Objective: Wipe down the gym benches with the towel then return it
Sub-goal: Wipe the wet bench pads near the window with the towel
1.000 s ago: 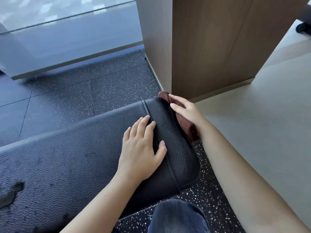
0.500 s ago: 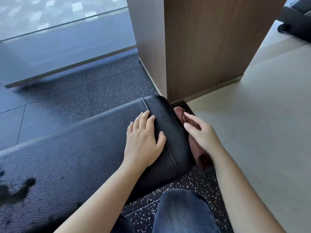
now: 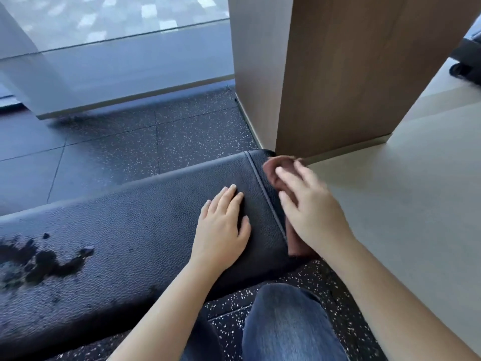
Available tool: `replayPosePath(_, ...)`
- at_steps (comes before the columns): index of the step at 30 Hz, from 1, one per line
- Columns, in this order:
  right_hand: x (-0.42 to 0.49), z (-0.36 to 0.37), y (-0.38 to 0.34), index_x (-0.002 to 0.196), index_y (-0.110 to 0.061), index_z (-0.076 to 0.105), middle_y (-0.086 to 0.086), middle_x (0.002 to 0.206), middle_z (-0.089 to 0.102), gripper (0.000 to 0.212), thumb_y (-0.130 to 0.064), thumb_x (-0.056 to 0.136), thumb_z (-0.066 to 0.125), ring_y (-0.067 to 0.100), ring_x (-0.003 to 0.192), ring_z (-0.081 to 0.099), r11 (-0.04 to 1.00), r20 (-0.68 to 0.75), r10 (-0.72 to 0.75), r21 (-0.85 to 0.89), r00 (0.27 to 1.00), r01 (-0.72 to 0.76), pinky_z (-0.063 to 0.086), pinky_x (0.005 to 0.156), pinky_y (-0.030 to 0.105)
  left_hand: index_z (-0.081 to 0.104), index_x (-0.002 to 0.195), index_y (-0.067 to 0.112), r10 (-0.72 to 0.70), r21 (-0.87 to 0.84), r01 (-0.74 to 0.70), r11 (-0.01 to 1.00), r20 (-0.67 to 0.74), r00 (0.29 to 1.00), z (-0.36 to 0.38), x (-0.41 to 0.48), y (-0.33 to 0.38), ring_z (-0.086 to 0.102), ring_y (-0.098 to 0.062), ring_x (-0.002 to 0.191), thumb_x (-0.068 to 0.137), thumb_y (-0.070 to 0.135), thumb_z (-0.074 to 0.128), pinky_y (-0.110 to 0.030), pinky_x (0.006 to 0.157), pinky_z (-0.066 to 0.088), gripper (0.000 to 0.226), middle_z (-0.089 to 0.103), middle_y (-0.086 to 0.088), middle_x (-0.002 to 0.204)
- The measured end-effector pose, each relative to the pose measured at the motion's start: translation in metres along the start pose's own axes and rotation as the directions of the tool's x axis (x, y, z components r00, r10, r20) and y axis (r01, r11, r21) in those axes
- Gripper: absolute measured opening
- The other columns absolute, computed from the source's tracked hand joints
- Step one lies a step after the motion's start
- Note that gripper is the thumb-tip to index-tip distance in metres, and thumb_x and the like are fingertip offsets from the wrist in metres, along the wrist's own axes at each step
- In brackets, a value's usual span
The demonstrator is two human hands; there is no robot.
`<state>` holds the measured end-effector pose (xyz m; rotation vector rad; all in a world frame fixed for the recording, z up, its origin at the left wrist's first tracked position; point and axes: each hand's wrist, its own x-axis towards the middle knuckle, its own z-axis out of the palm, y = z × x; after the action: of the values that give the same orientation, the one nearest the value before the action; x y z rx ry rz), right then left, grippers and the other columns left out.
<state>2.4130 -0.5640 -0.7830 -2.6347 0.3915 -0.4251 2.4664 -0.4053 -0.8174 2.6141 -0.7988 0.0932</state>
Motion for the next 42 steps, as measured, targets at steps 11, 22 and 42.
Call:
replayPosePath(11, 0.126, 0.055, -0.009, 0.134, -0.028, 0.042, 0.007, 0.146, 0.032, 0.038, -0.033, 0.096, 0.037, 0.038, 0.117, 0.039, 0.978, 0.247, -0.027, -0.194, 0.969, 0.076, 0.037, 0.098, 0.043, 0.039, 0.14, 0.017, -0.045, 0.08, 0.042, 0.996, 0.033, 0.998, 0.003, 0.006, 0.004, 0.017, -0.013, 0.141, 0.08, 0.049, 0.018, -0.038, 0.112, 0.009, 0.071, 0.026, 0.001, 0.152)
replayPosePath(22, 0.049, 0.042, 0.006, 0.135, -0.031, 0.042, 0.006, 0.152, 0.023, 0.043, -0.031, 0.093, 0.046, 0.04, 0.116, 0.042, 0.985, 0.086, -0.091, -0.14, 0.992, 0.102, 0.041, 0.095, 0.045, 0.036, 0.141, 0.017, -0.056, 0.08, 0.052, 0.995, 0.046, 0.997, 0.001, 0.005, 0.007, 0.015, -0.013, 0.141, 0.081, 0.049, 0.017, -0.038, 0.112, 0.007, 0.071, 0.024, 0.001, 0.153)
replayPosePath(42, -0.045, 0.014, -0.012, 0.12, -0.011, 0.062, 0.022, 0.13, 0.052, 0.034, -0.011, 0.086, 0.059, 0.045, 0.091, 0.057, 0.988, -0.152, -0.127, -0.109, 0.98, 0.111, 0.052, 0.078, 0.049, 0.064, 0.112, 0.003, -0.027, 0.048, 0.032, 0.998, -0.111, 0.993, -0.01, -0.036, 0.002, 0.052, -0.033, 0.118, 0.081, 0.021, 0.052, -0.046, 0.096, 0.04, 0.038, 0.057, -0.018, 0.126)
